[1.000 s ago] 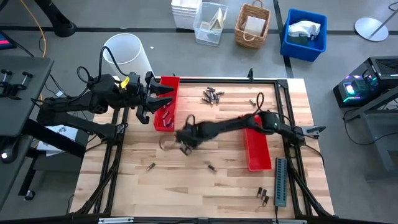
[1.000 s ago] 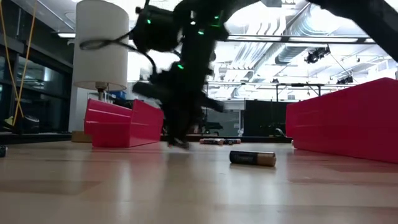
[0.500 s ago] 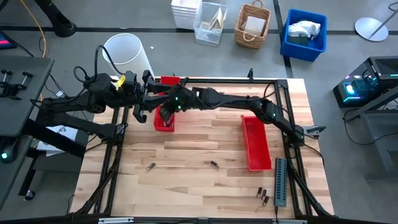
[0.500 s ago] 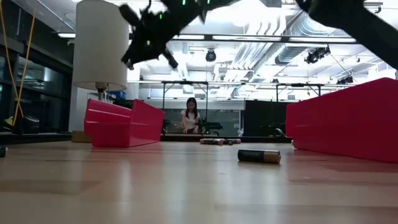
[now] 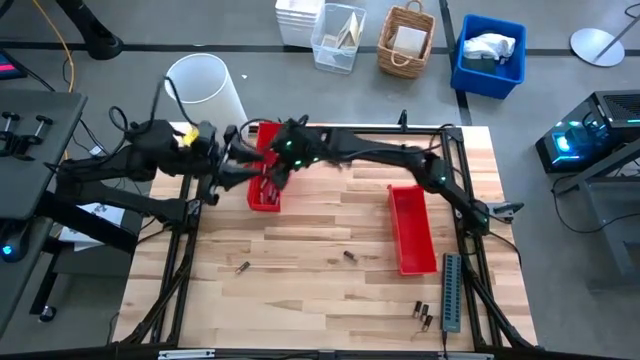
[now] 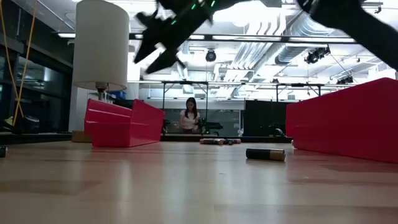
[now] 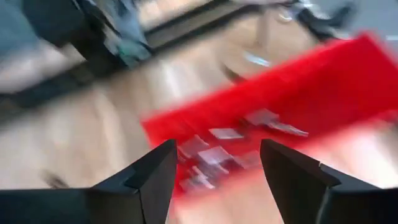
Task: Sort batteries
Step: Put the black battery into the bottom red bin
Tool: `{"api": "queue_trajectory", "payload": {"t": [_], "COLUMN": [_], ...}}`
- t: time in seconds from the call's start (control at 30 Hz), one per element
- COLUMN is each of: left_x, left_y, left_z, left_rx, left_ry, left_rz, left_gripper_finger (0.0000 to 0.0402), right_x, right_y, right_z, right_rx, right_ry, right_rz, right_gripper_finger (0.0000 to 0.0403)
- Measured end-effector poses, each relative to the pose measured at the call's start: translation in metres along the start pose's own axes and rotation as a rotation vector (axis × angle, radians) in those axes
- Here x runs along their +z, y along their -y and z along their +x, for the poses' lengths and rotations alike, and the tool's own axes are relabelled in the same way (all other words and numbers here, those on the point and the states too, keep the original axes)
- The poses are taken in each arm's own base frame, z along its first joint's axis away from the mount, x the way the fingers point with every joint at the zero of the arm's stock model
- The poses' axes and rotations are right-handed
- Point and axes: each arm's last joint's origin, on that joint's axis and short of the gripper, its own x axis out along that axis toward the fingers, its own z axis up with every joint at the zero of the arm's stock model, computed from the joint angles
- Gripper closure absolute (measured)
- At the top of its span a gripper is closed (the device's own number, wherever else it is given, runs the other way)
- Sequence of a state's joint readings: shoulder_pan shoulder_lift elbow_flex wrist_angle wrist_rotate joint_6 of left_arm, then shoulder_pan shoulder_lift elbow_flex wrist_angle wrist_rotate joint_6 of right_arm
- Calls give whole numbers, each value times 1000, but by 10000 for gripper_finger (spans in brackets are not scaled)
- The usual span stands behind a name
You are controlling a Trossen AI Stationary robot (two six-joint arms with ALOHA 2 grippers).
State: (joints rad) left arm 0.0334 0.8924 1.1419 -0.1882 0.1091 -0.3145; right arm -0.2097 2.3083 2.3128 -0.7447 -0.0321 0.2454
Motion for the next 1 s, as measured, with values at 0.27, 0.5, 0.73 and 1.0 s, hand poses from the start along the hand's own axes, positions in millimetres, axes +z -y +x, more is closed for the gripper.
{"api": "queue_trajectory", "payload": {"t": [0.27,0.5,0.73,1.0], "left_x": [-52,-152,-245,-282], "left_y": [12,28,17,18], "left_z": [-12,-7,-14,4], "left_rx": [88,298,638,640], "left_ry": [-499,-991,-1287,-1361], "left_rz": [-173,-216,-390,-467], "left_gripper_finger": [222,222,222,222], "right_x": [-15,-7,1,-3], "right_y": [21,30,21,12], "right_z": [-64,-133,-208,-245], "right_rx": [-212,-260,-321,-387], "right_ry": [-319,-320,-148,-77], "right_rz": [-220,-210,-118,-87], "right_gripper_finger": [183,183,183,183]}}
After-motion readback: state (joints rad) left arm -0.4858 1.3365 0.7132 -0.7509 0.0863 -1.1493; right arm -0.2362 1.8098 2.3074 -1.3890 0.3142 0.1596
